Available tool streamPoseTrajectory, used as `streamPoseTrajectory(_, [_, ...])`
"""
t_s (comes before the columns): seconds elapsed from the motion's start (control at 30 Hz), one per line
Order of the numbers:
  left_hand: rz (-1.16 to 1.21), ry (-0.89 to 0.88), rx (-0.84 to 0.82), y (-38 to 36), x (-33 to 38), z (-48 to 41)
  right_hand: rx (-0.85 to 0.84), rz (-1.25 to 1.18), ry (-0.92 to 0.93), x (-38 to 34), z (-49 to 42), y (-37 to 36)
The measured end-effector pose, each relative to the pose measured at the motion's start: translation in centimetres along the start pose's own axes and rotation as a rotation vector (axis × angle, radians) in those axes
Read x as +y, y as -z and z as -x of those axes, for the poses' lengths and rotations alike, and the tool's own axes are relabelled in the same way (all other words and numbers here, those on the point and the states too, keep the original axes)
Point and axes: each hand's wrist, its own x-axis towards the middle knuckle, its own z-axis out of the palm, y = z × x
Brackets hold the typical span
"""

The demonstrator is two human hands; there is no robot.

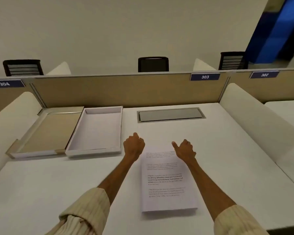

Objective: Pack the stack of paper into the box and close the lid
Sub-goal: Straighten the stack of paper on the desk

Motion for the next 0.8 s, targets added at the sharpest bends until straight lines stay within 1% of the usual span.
streamPoseTrajectory(0.13, [0.037, 0.160, -0.169, -2.7, -1.0, 2.3, -0.099, -0.011, -0.154, 1.8, 0.0, -0.9])
streamPoseTrajectory(0.23, [0.169, 0.270, -0.264, -4.0, -1.1, 3.4, -0.150, -0.067, -0.209, 2.6, 0.1, -1.4])
streamPoseTrajectory(0.33, [0.277, 0.345, -0.293, -4.4, -1.2, 3.7, -0.175, -0.095, -0.236, 3.2, 0.0, -2.0])
streamPoseTrajectory(0.47, [0.372, 0.400, -0.325, -4.7, -1.4, 3.6, -0.168, -0.117, -0.259, 3.7, 0.0, -2.5])
streamPoseTrajectory(0.63, [0.521, 0.476, -0.356, -5.3, -0.2, 3.6, -0.206, -0.134, -0.287, 3.1, 0.1, -3.2])
streamPoseTrajectory(0.8, [0.543, 0.538, -0.402, -5.6, 0.7, 3.2, -0.184, -0.151, -0.353, 2.6, -0.1, -3.8])
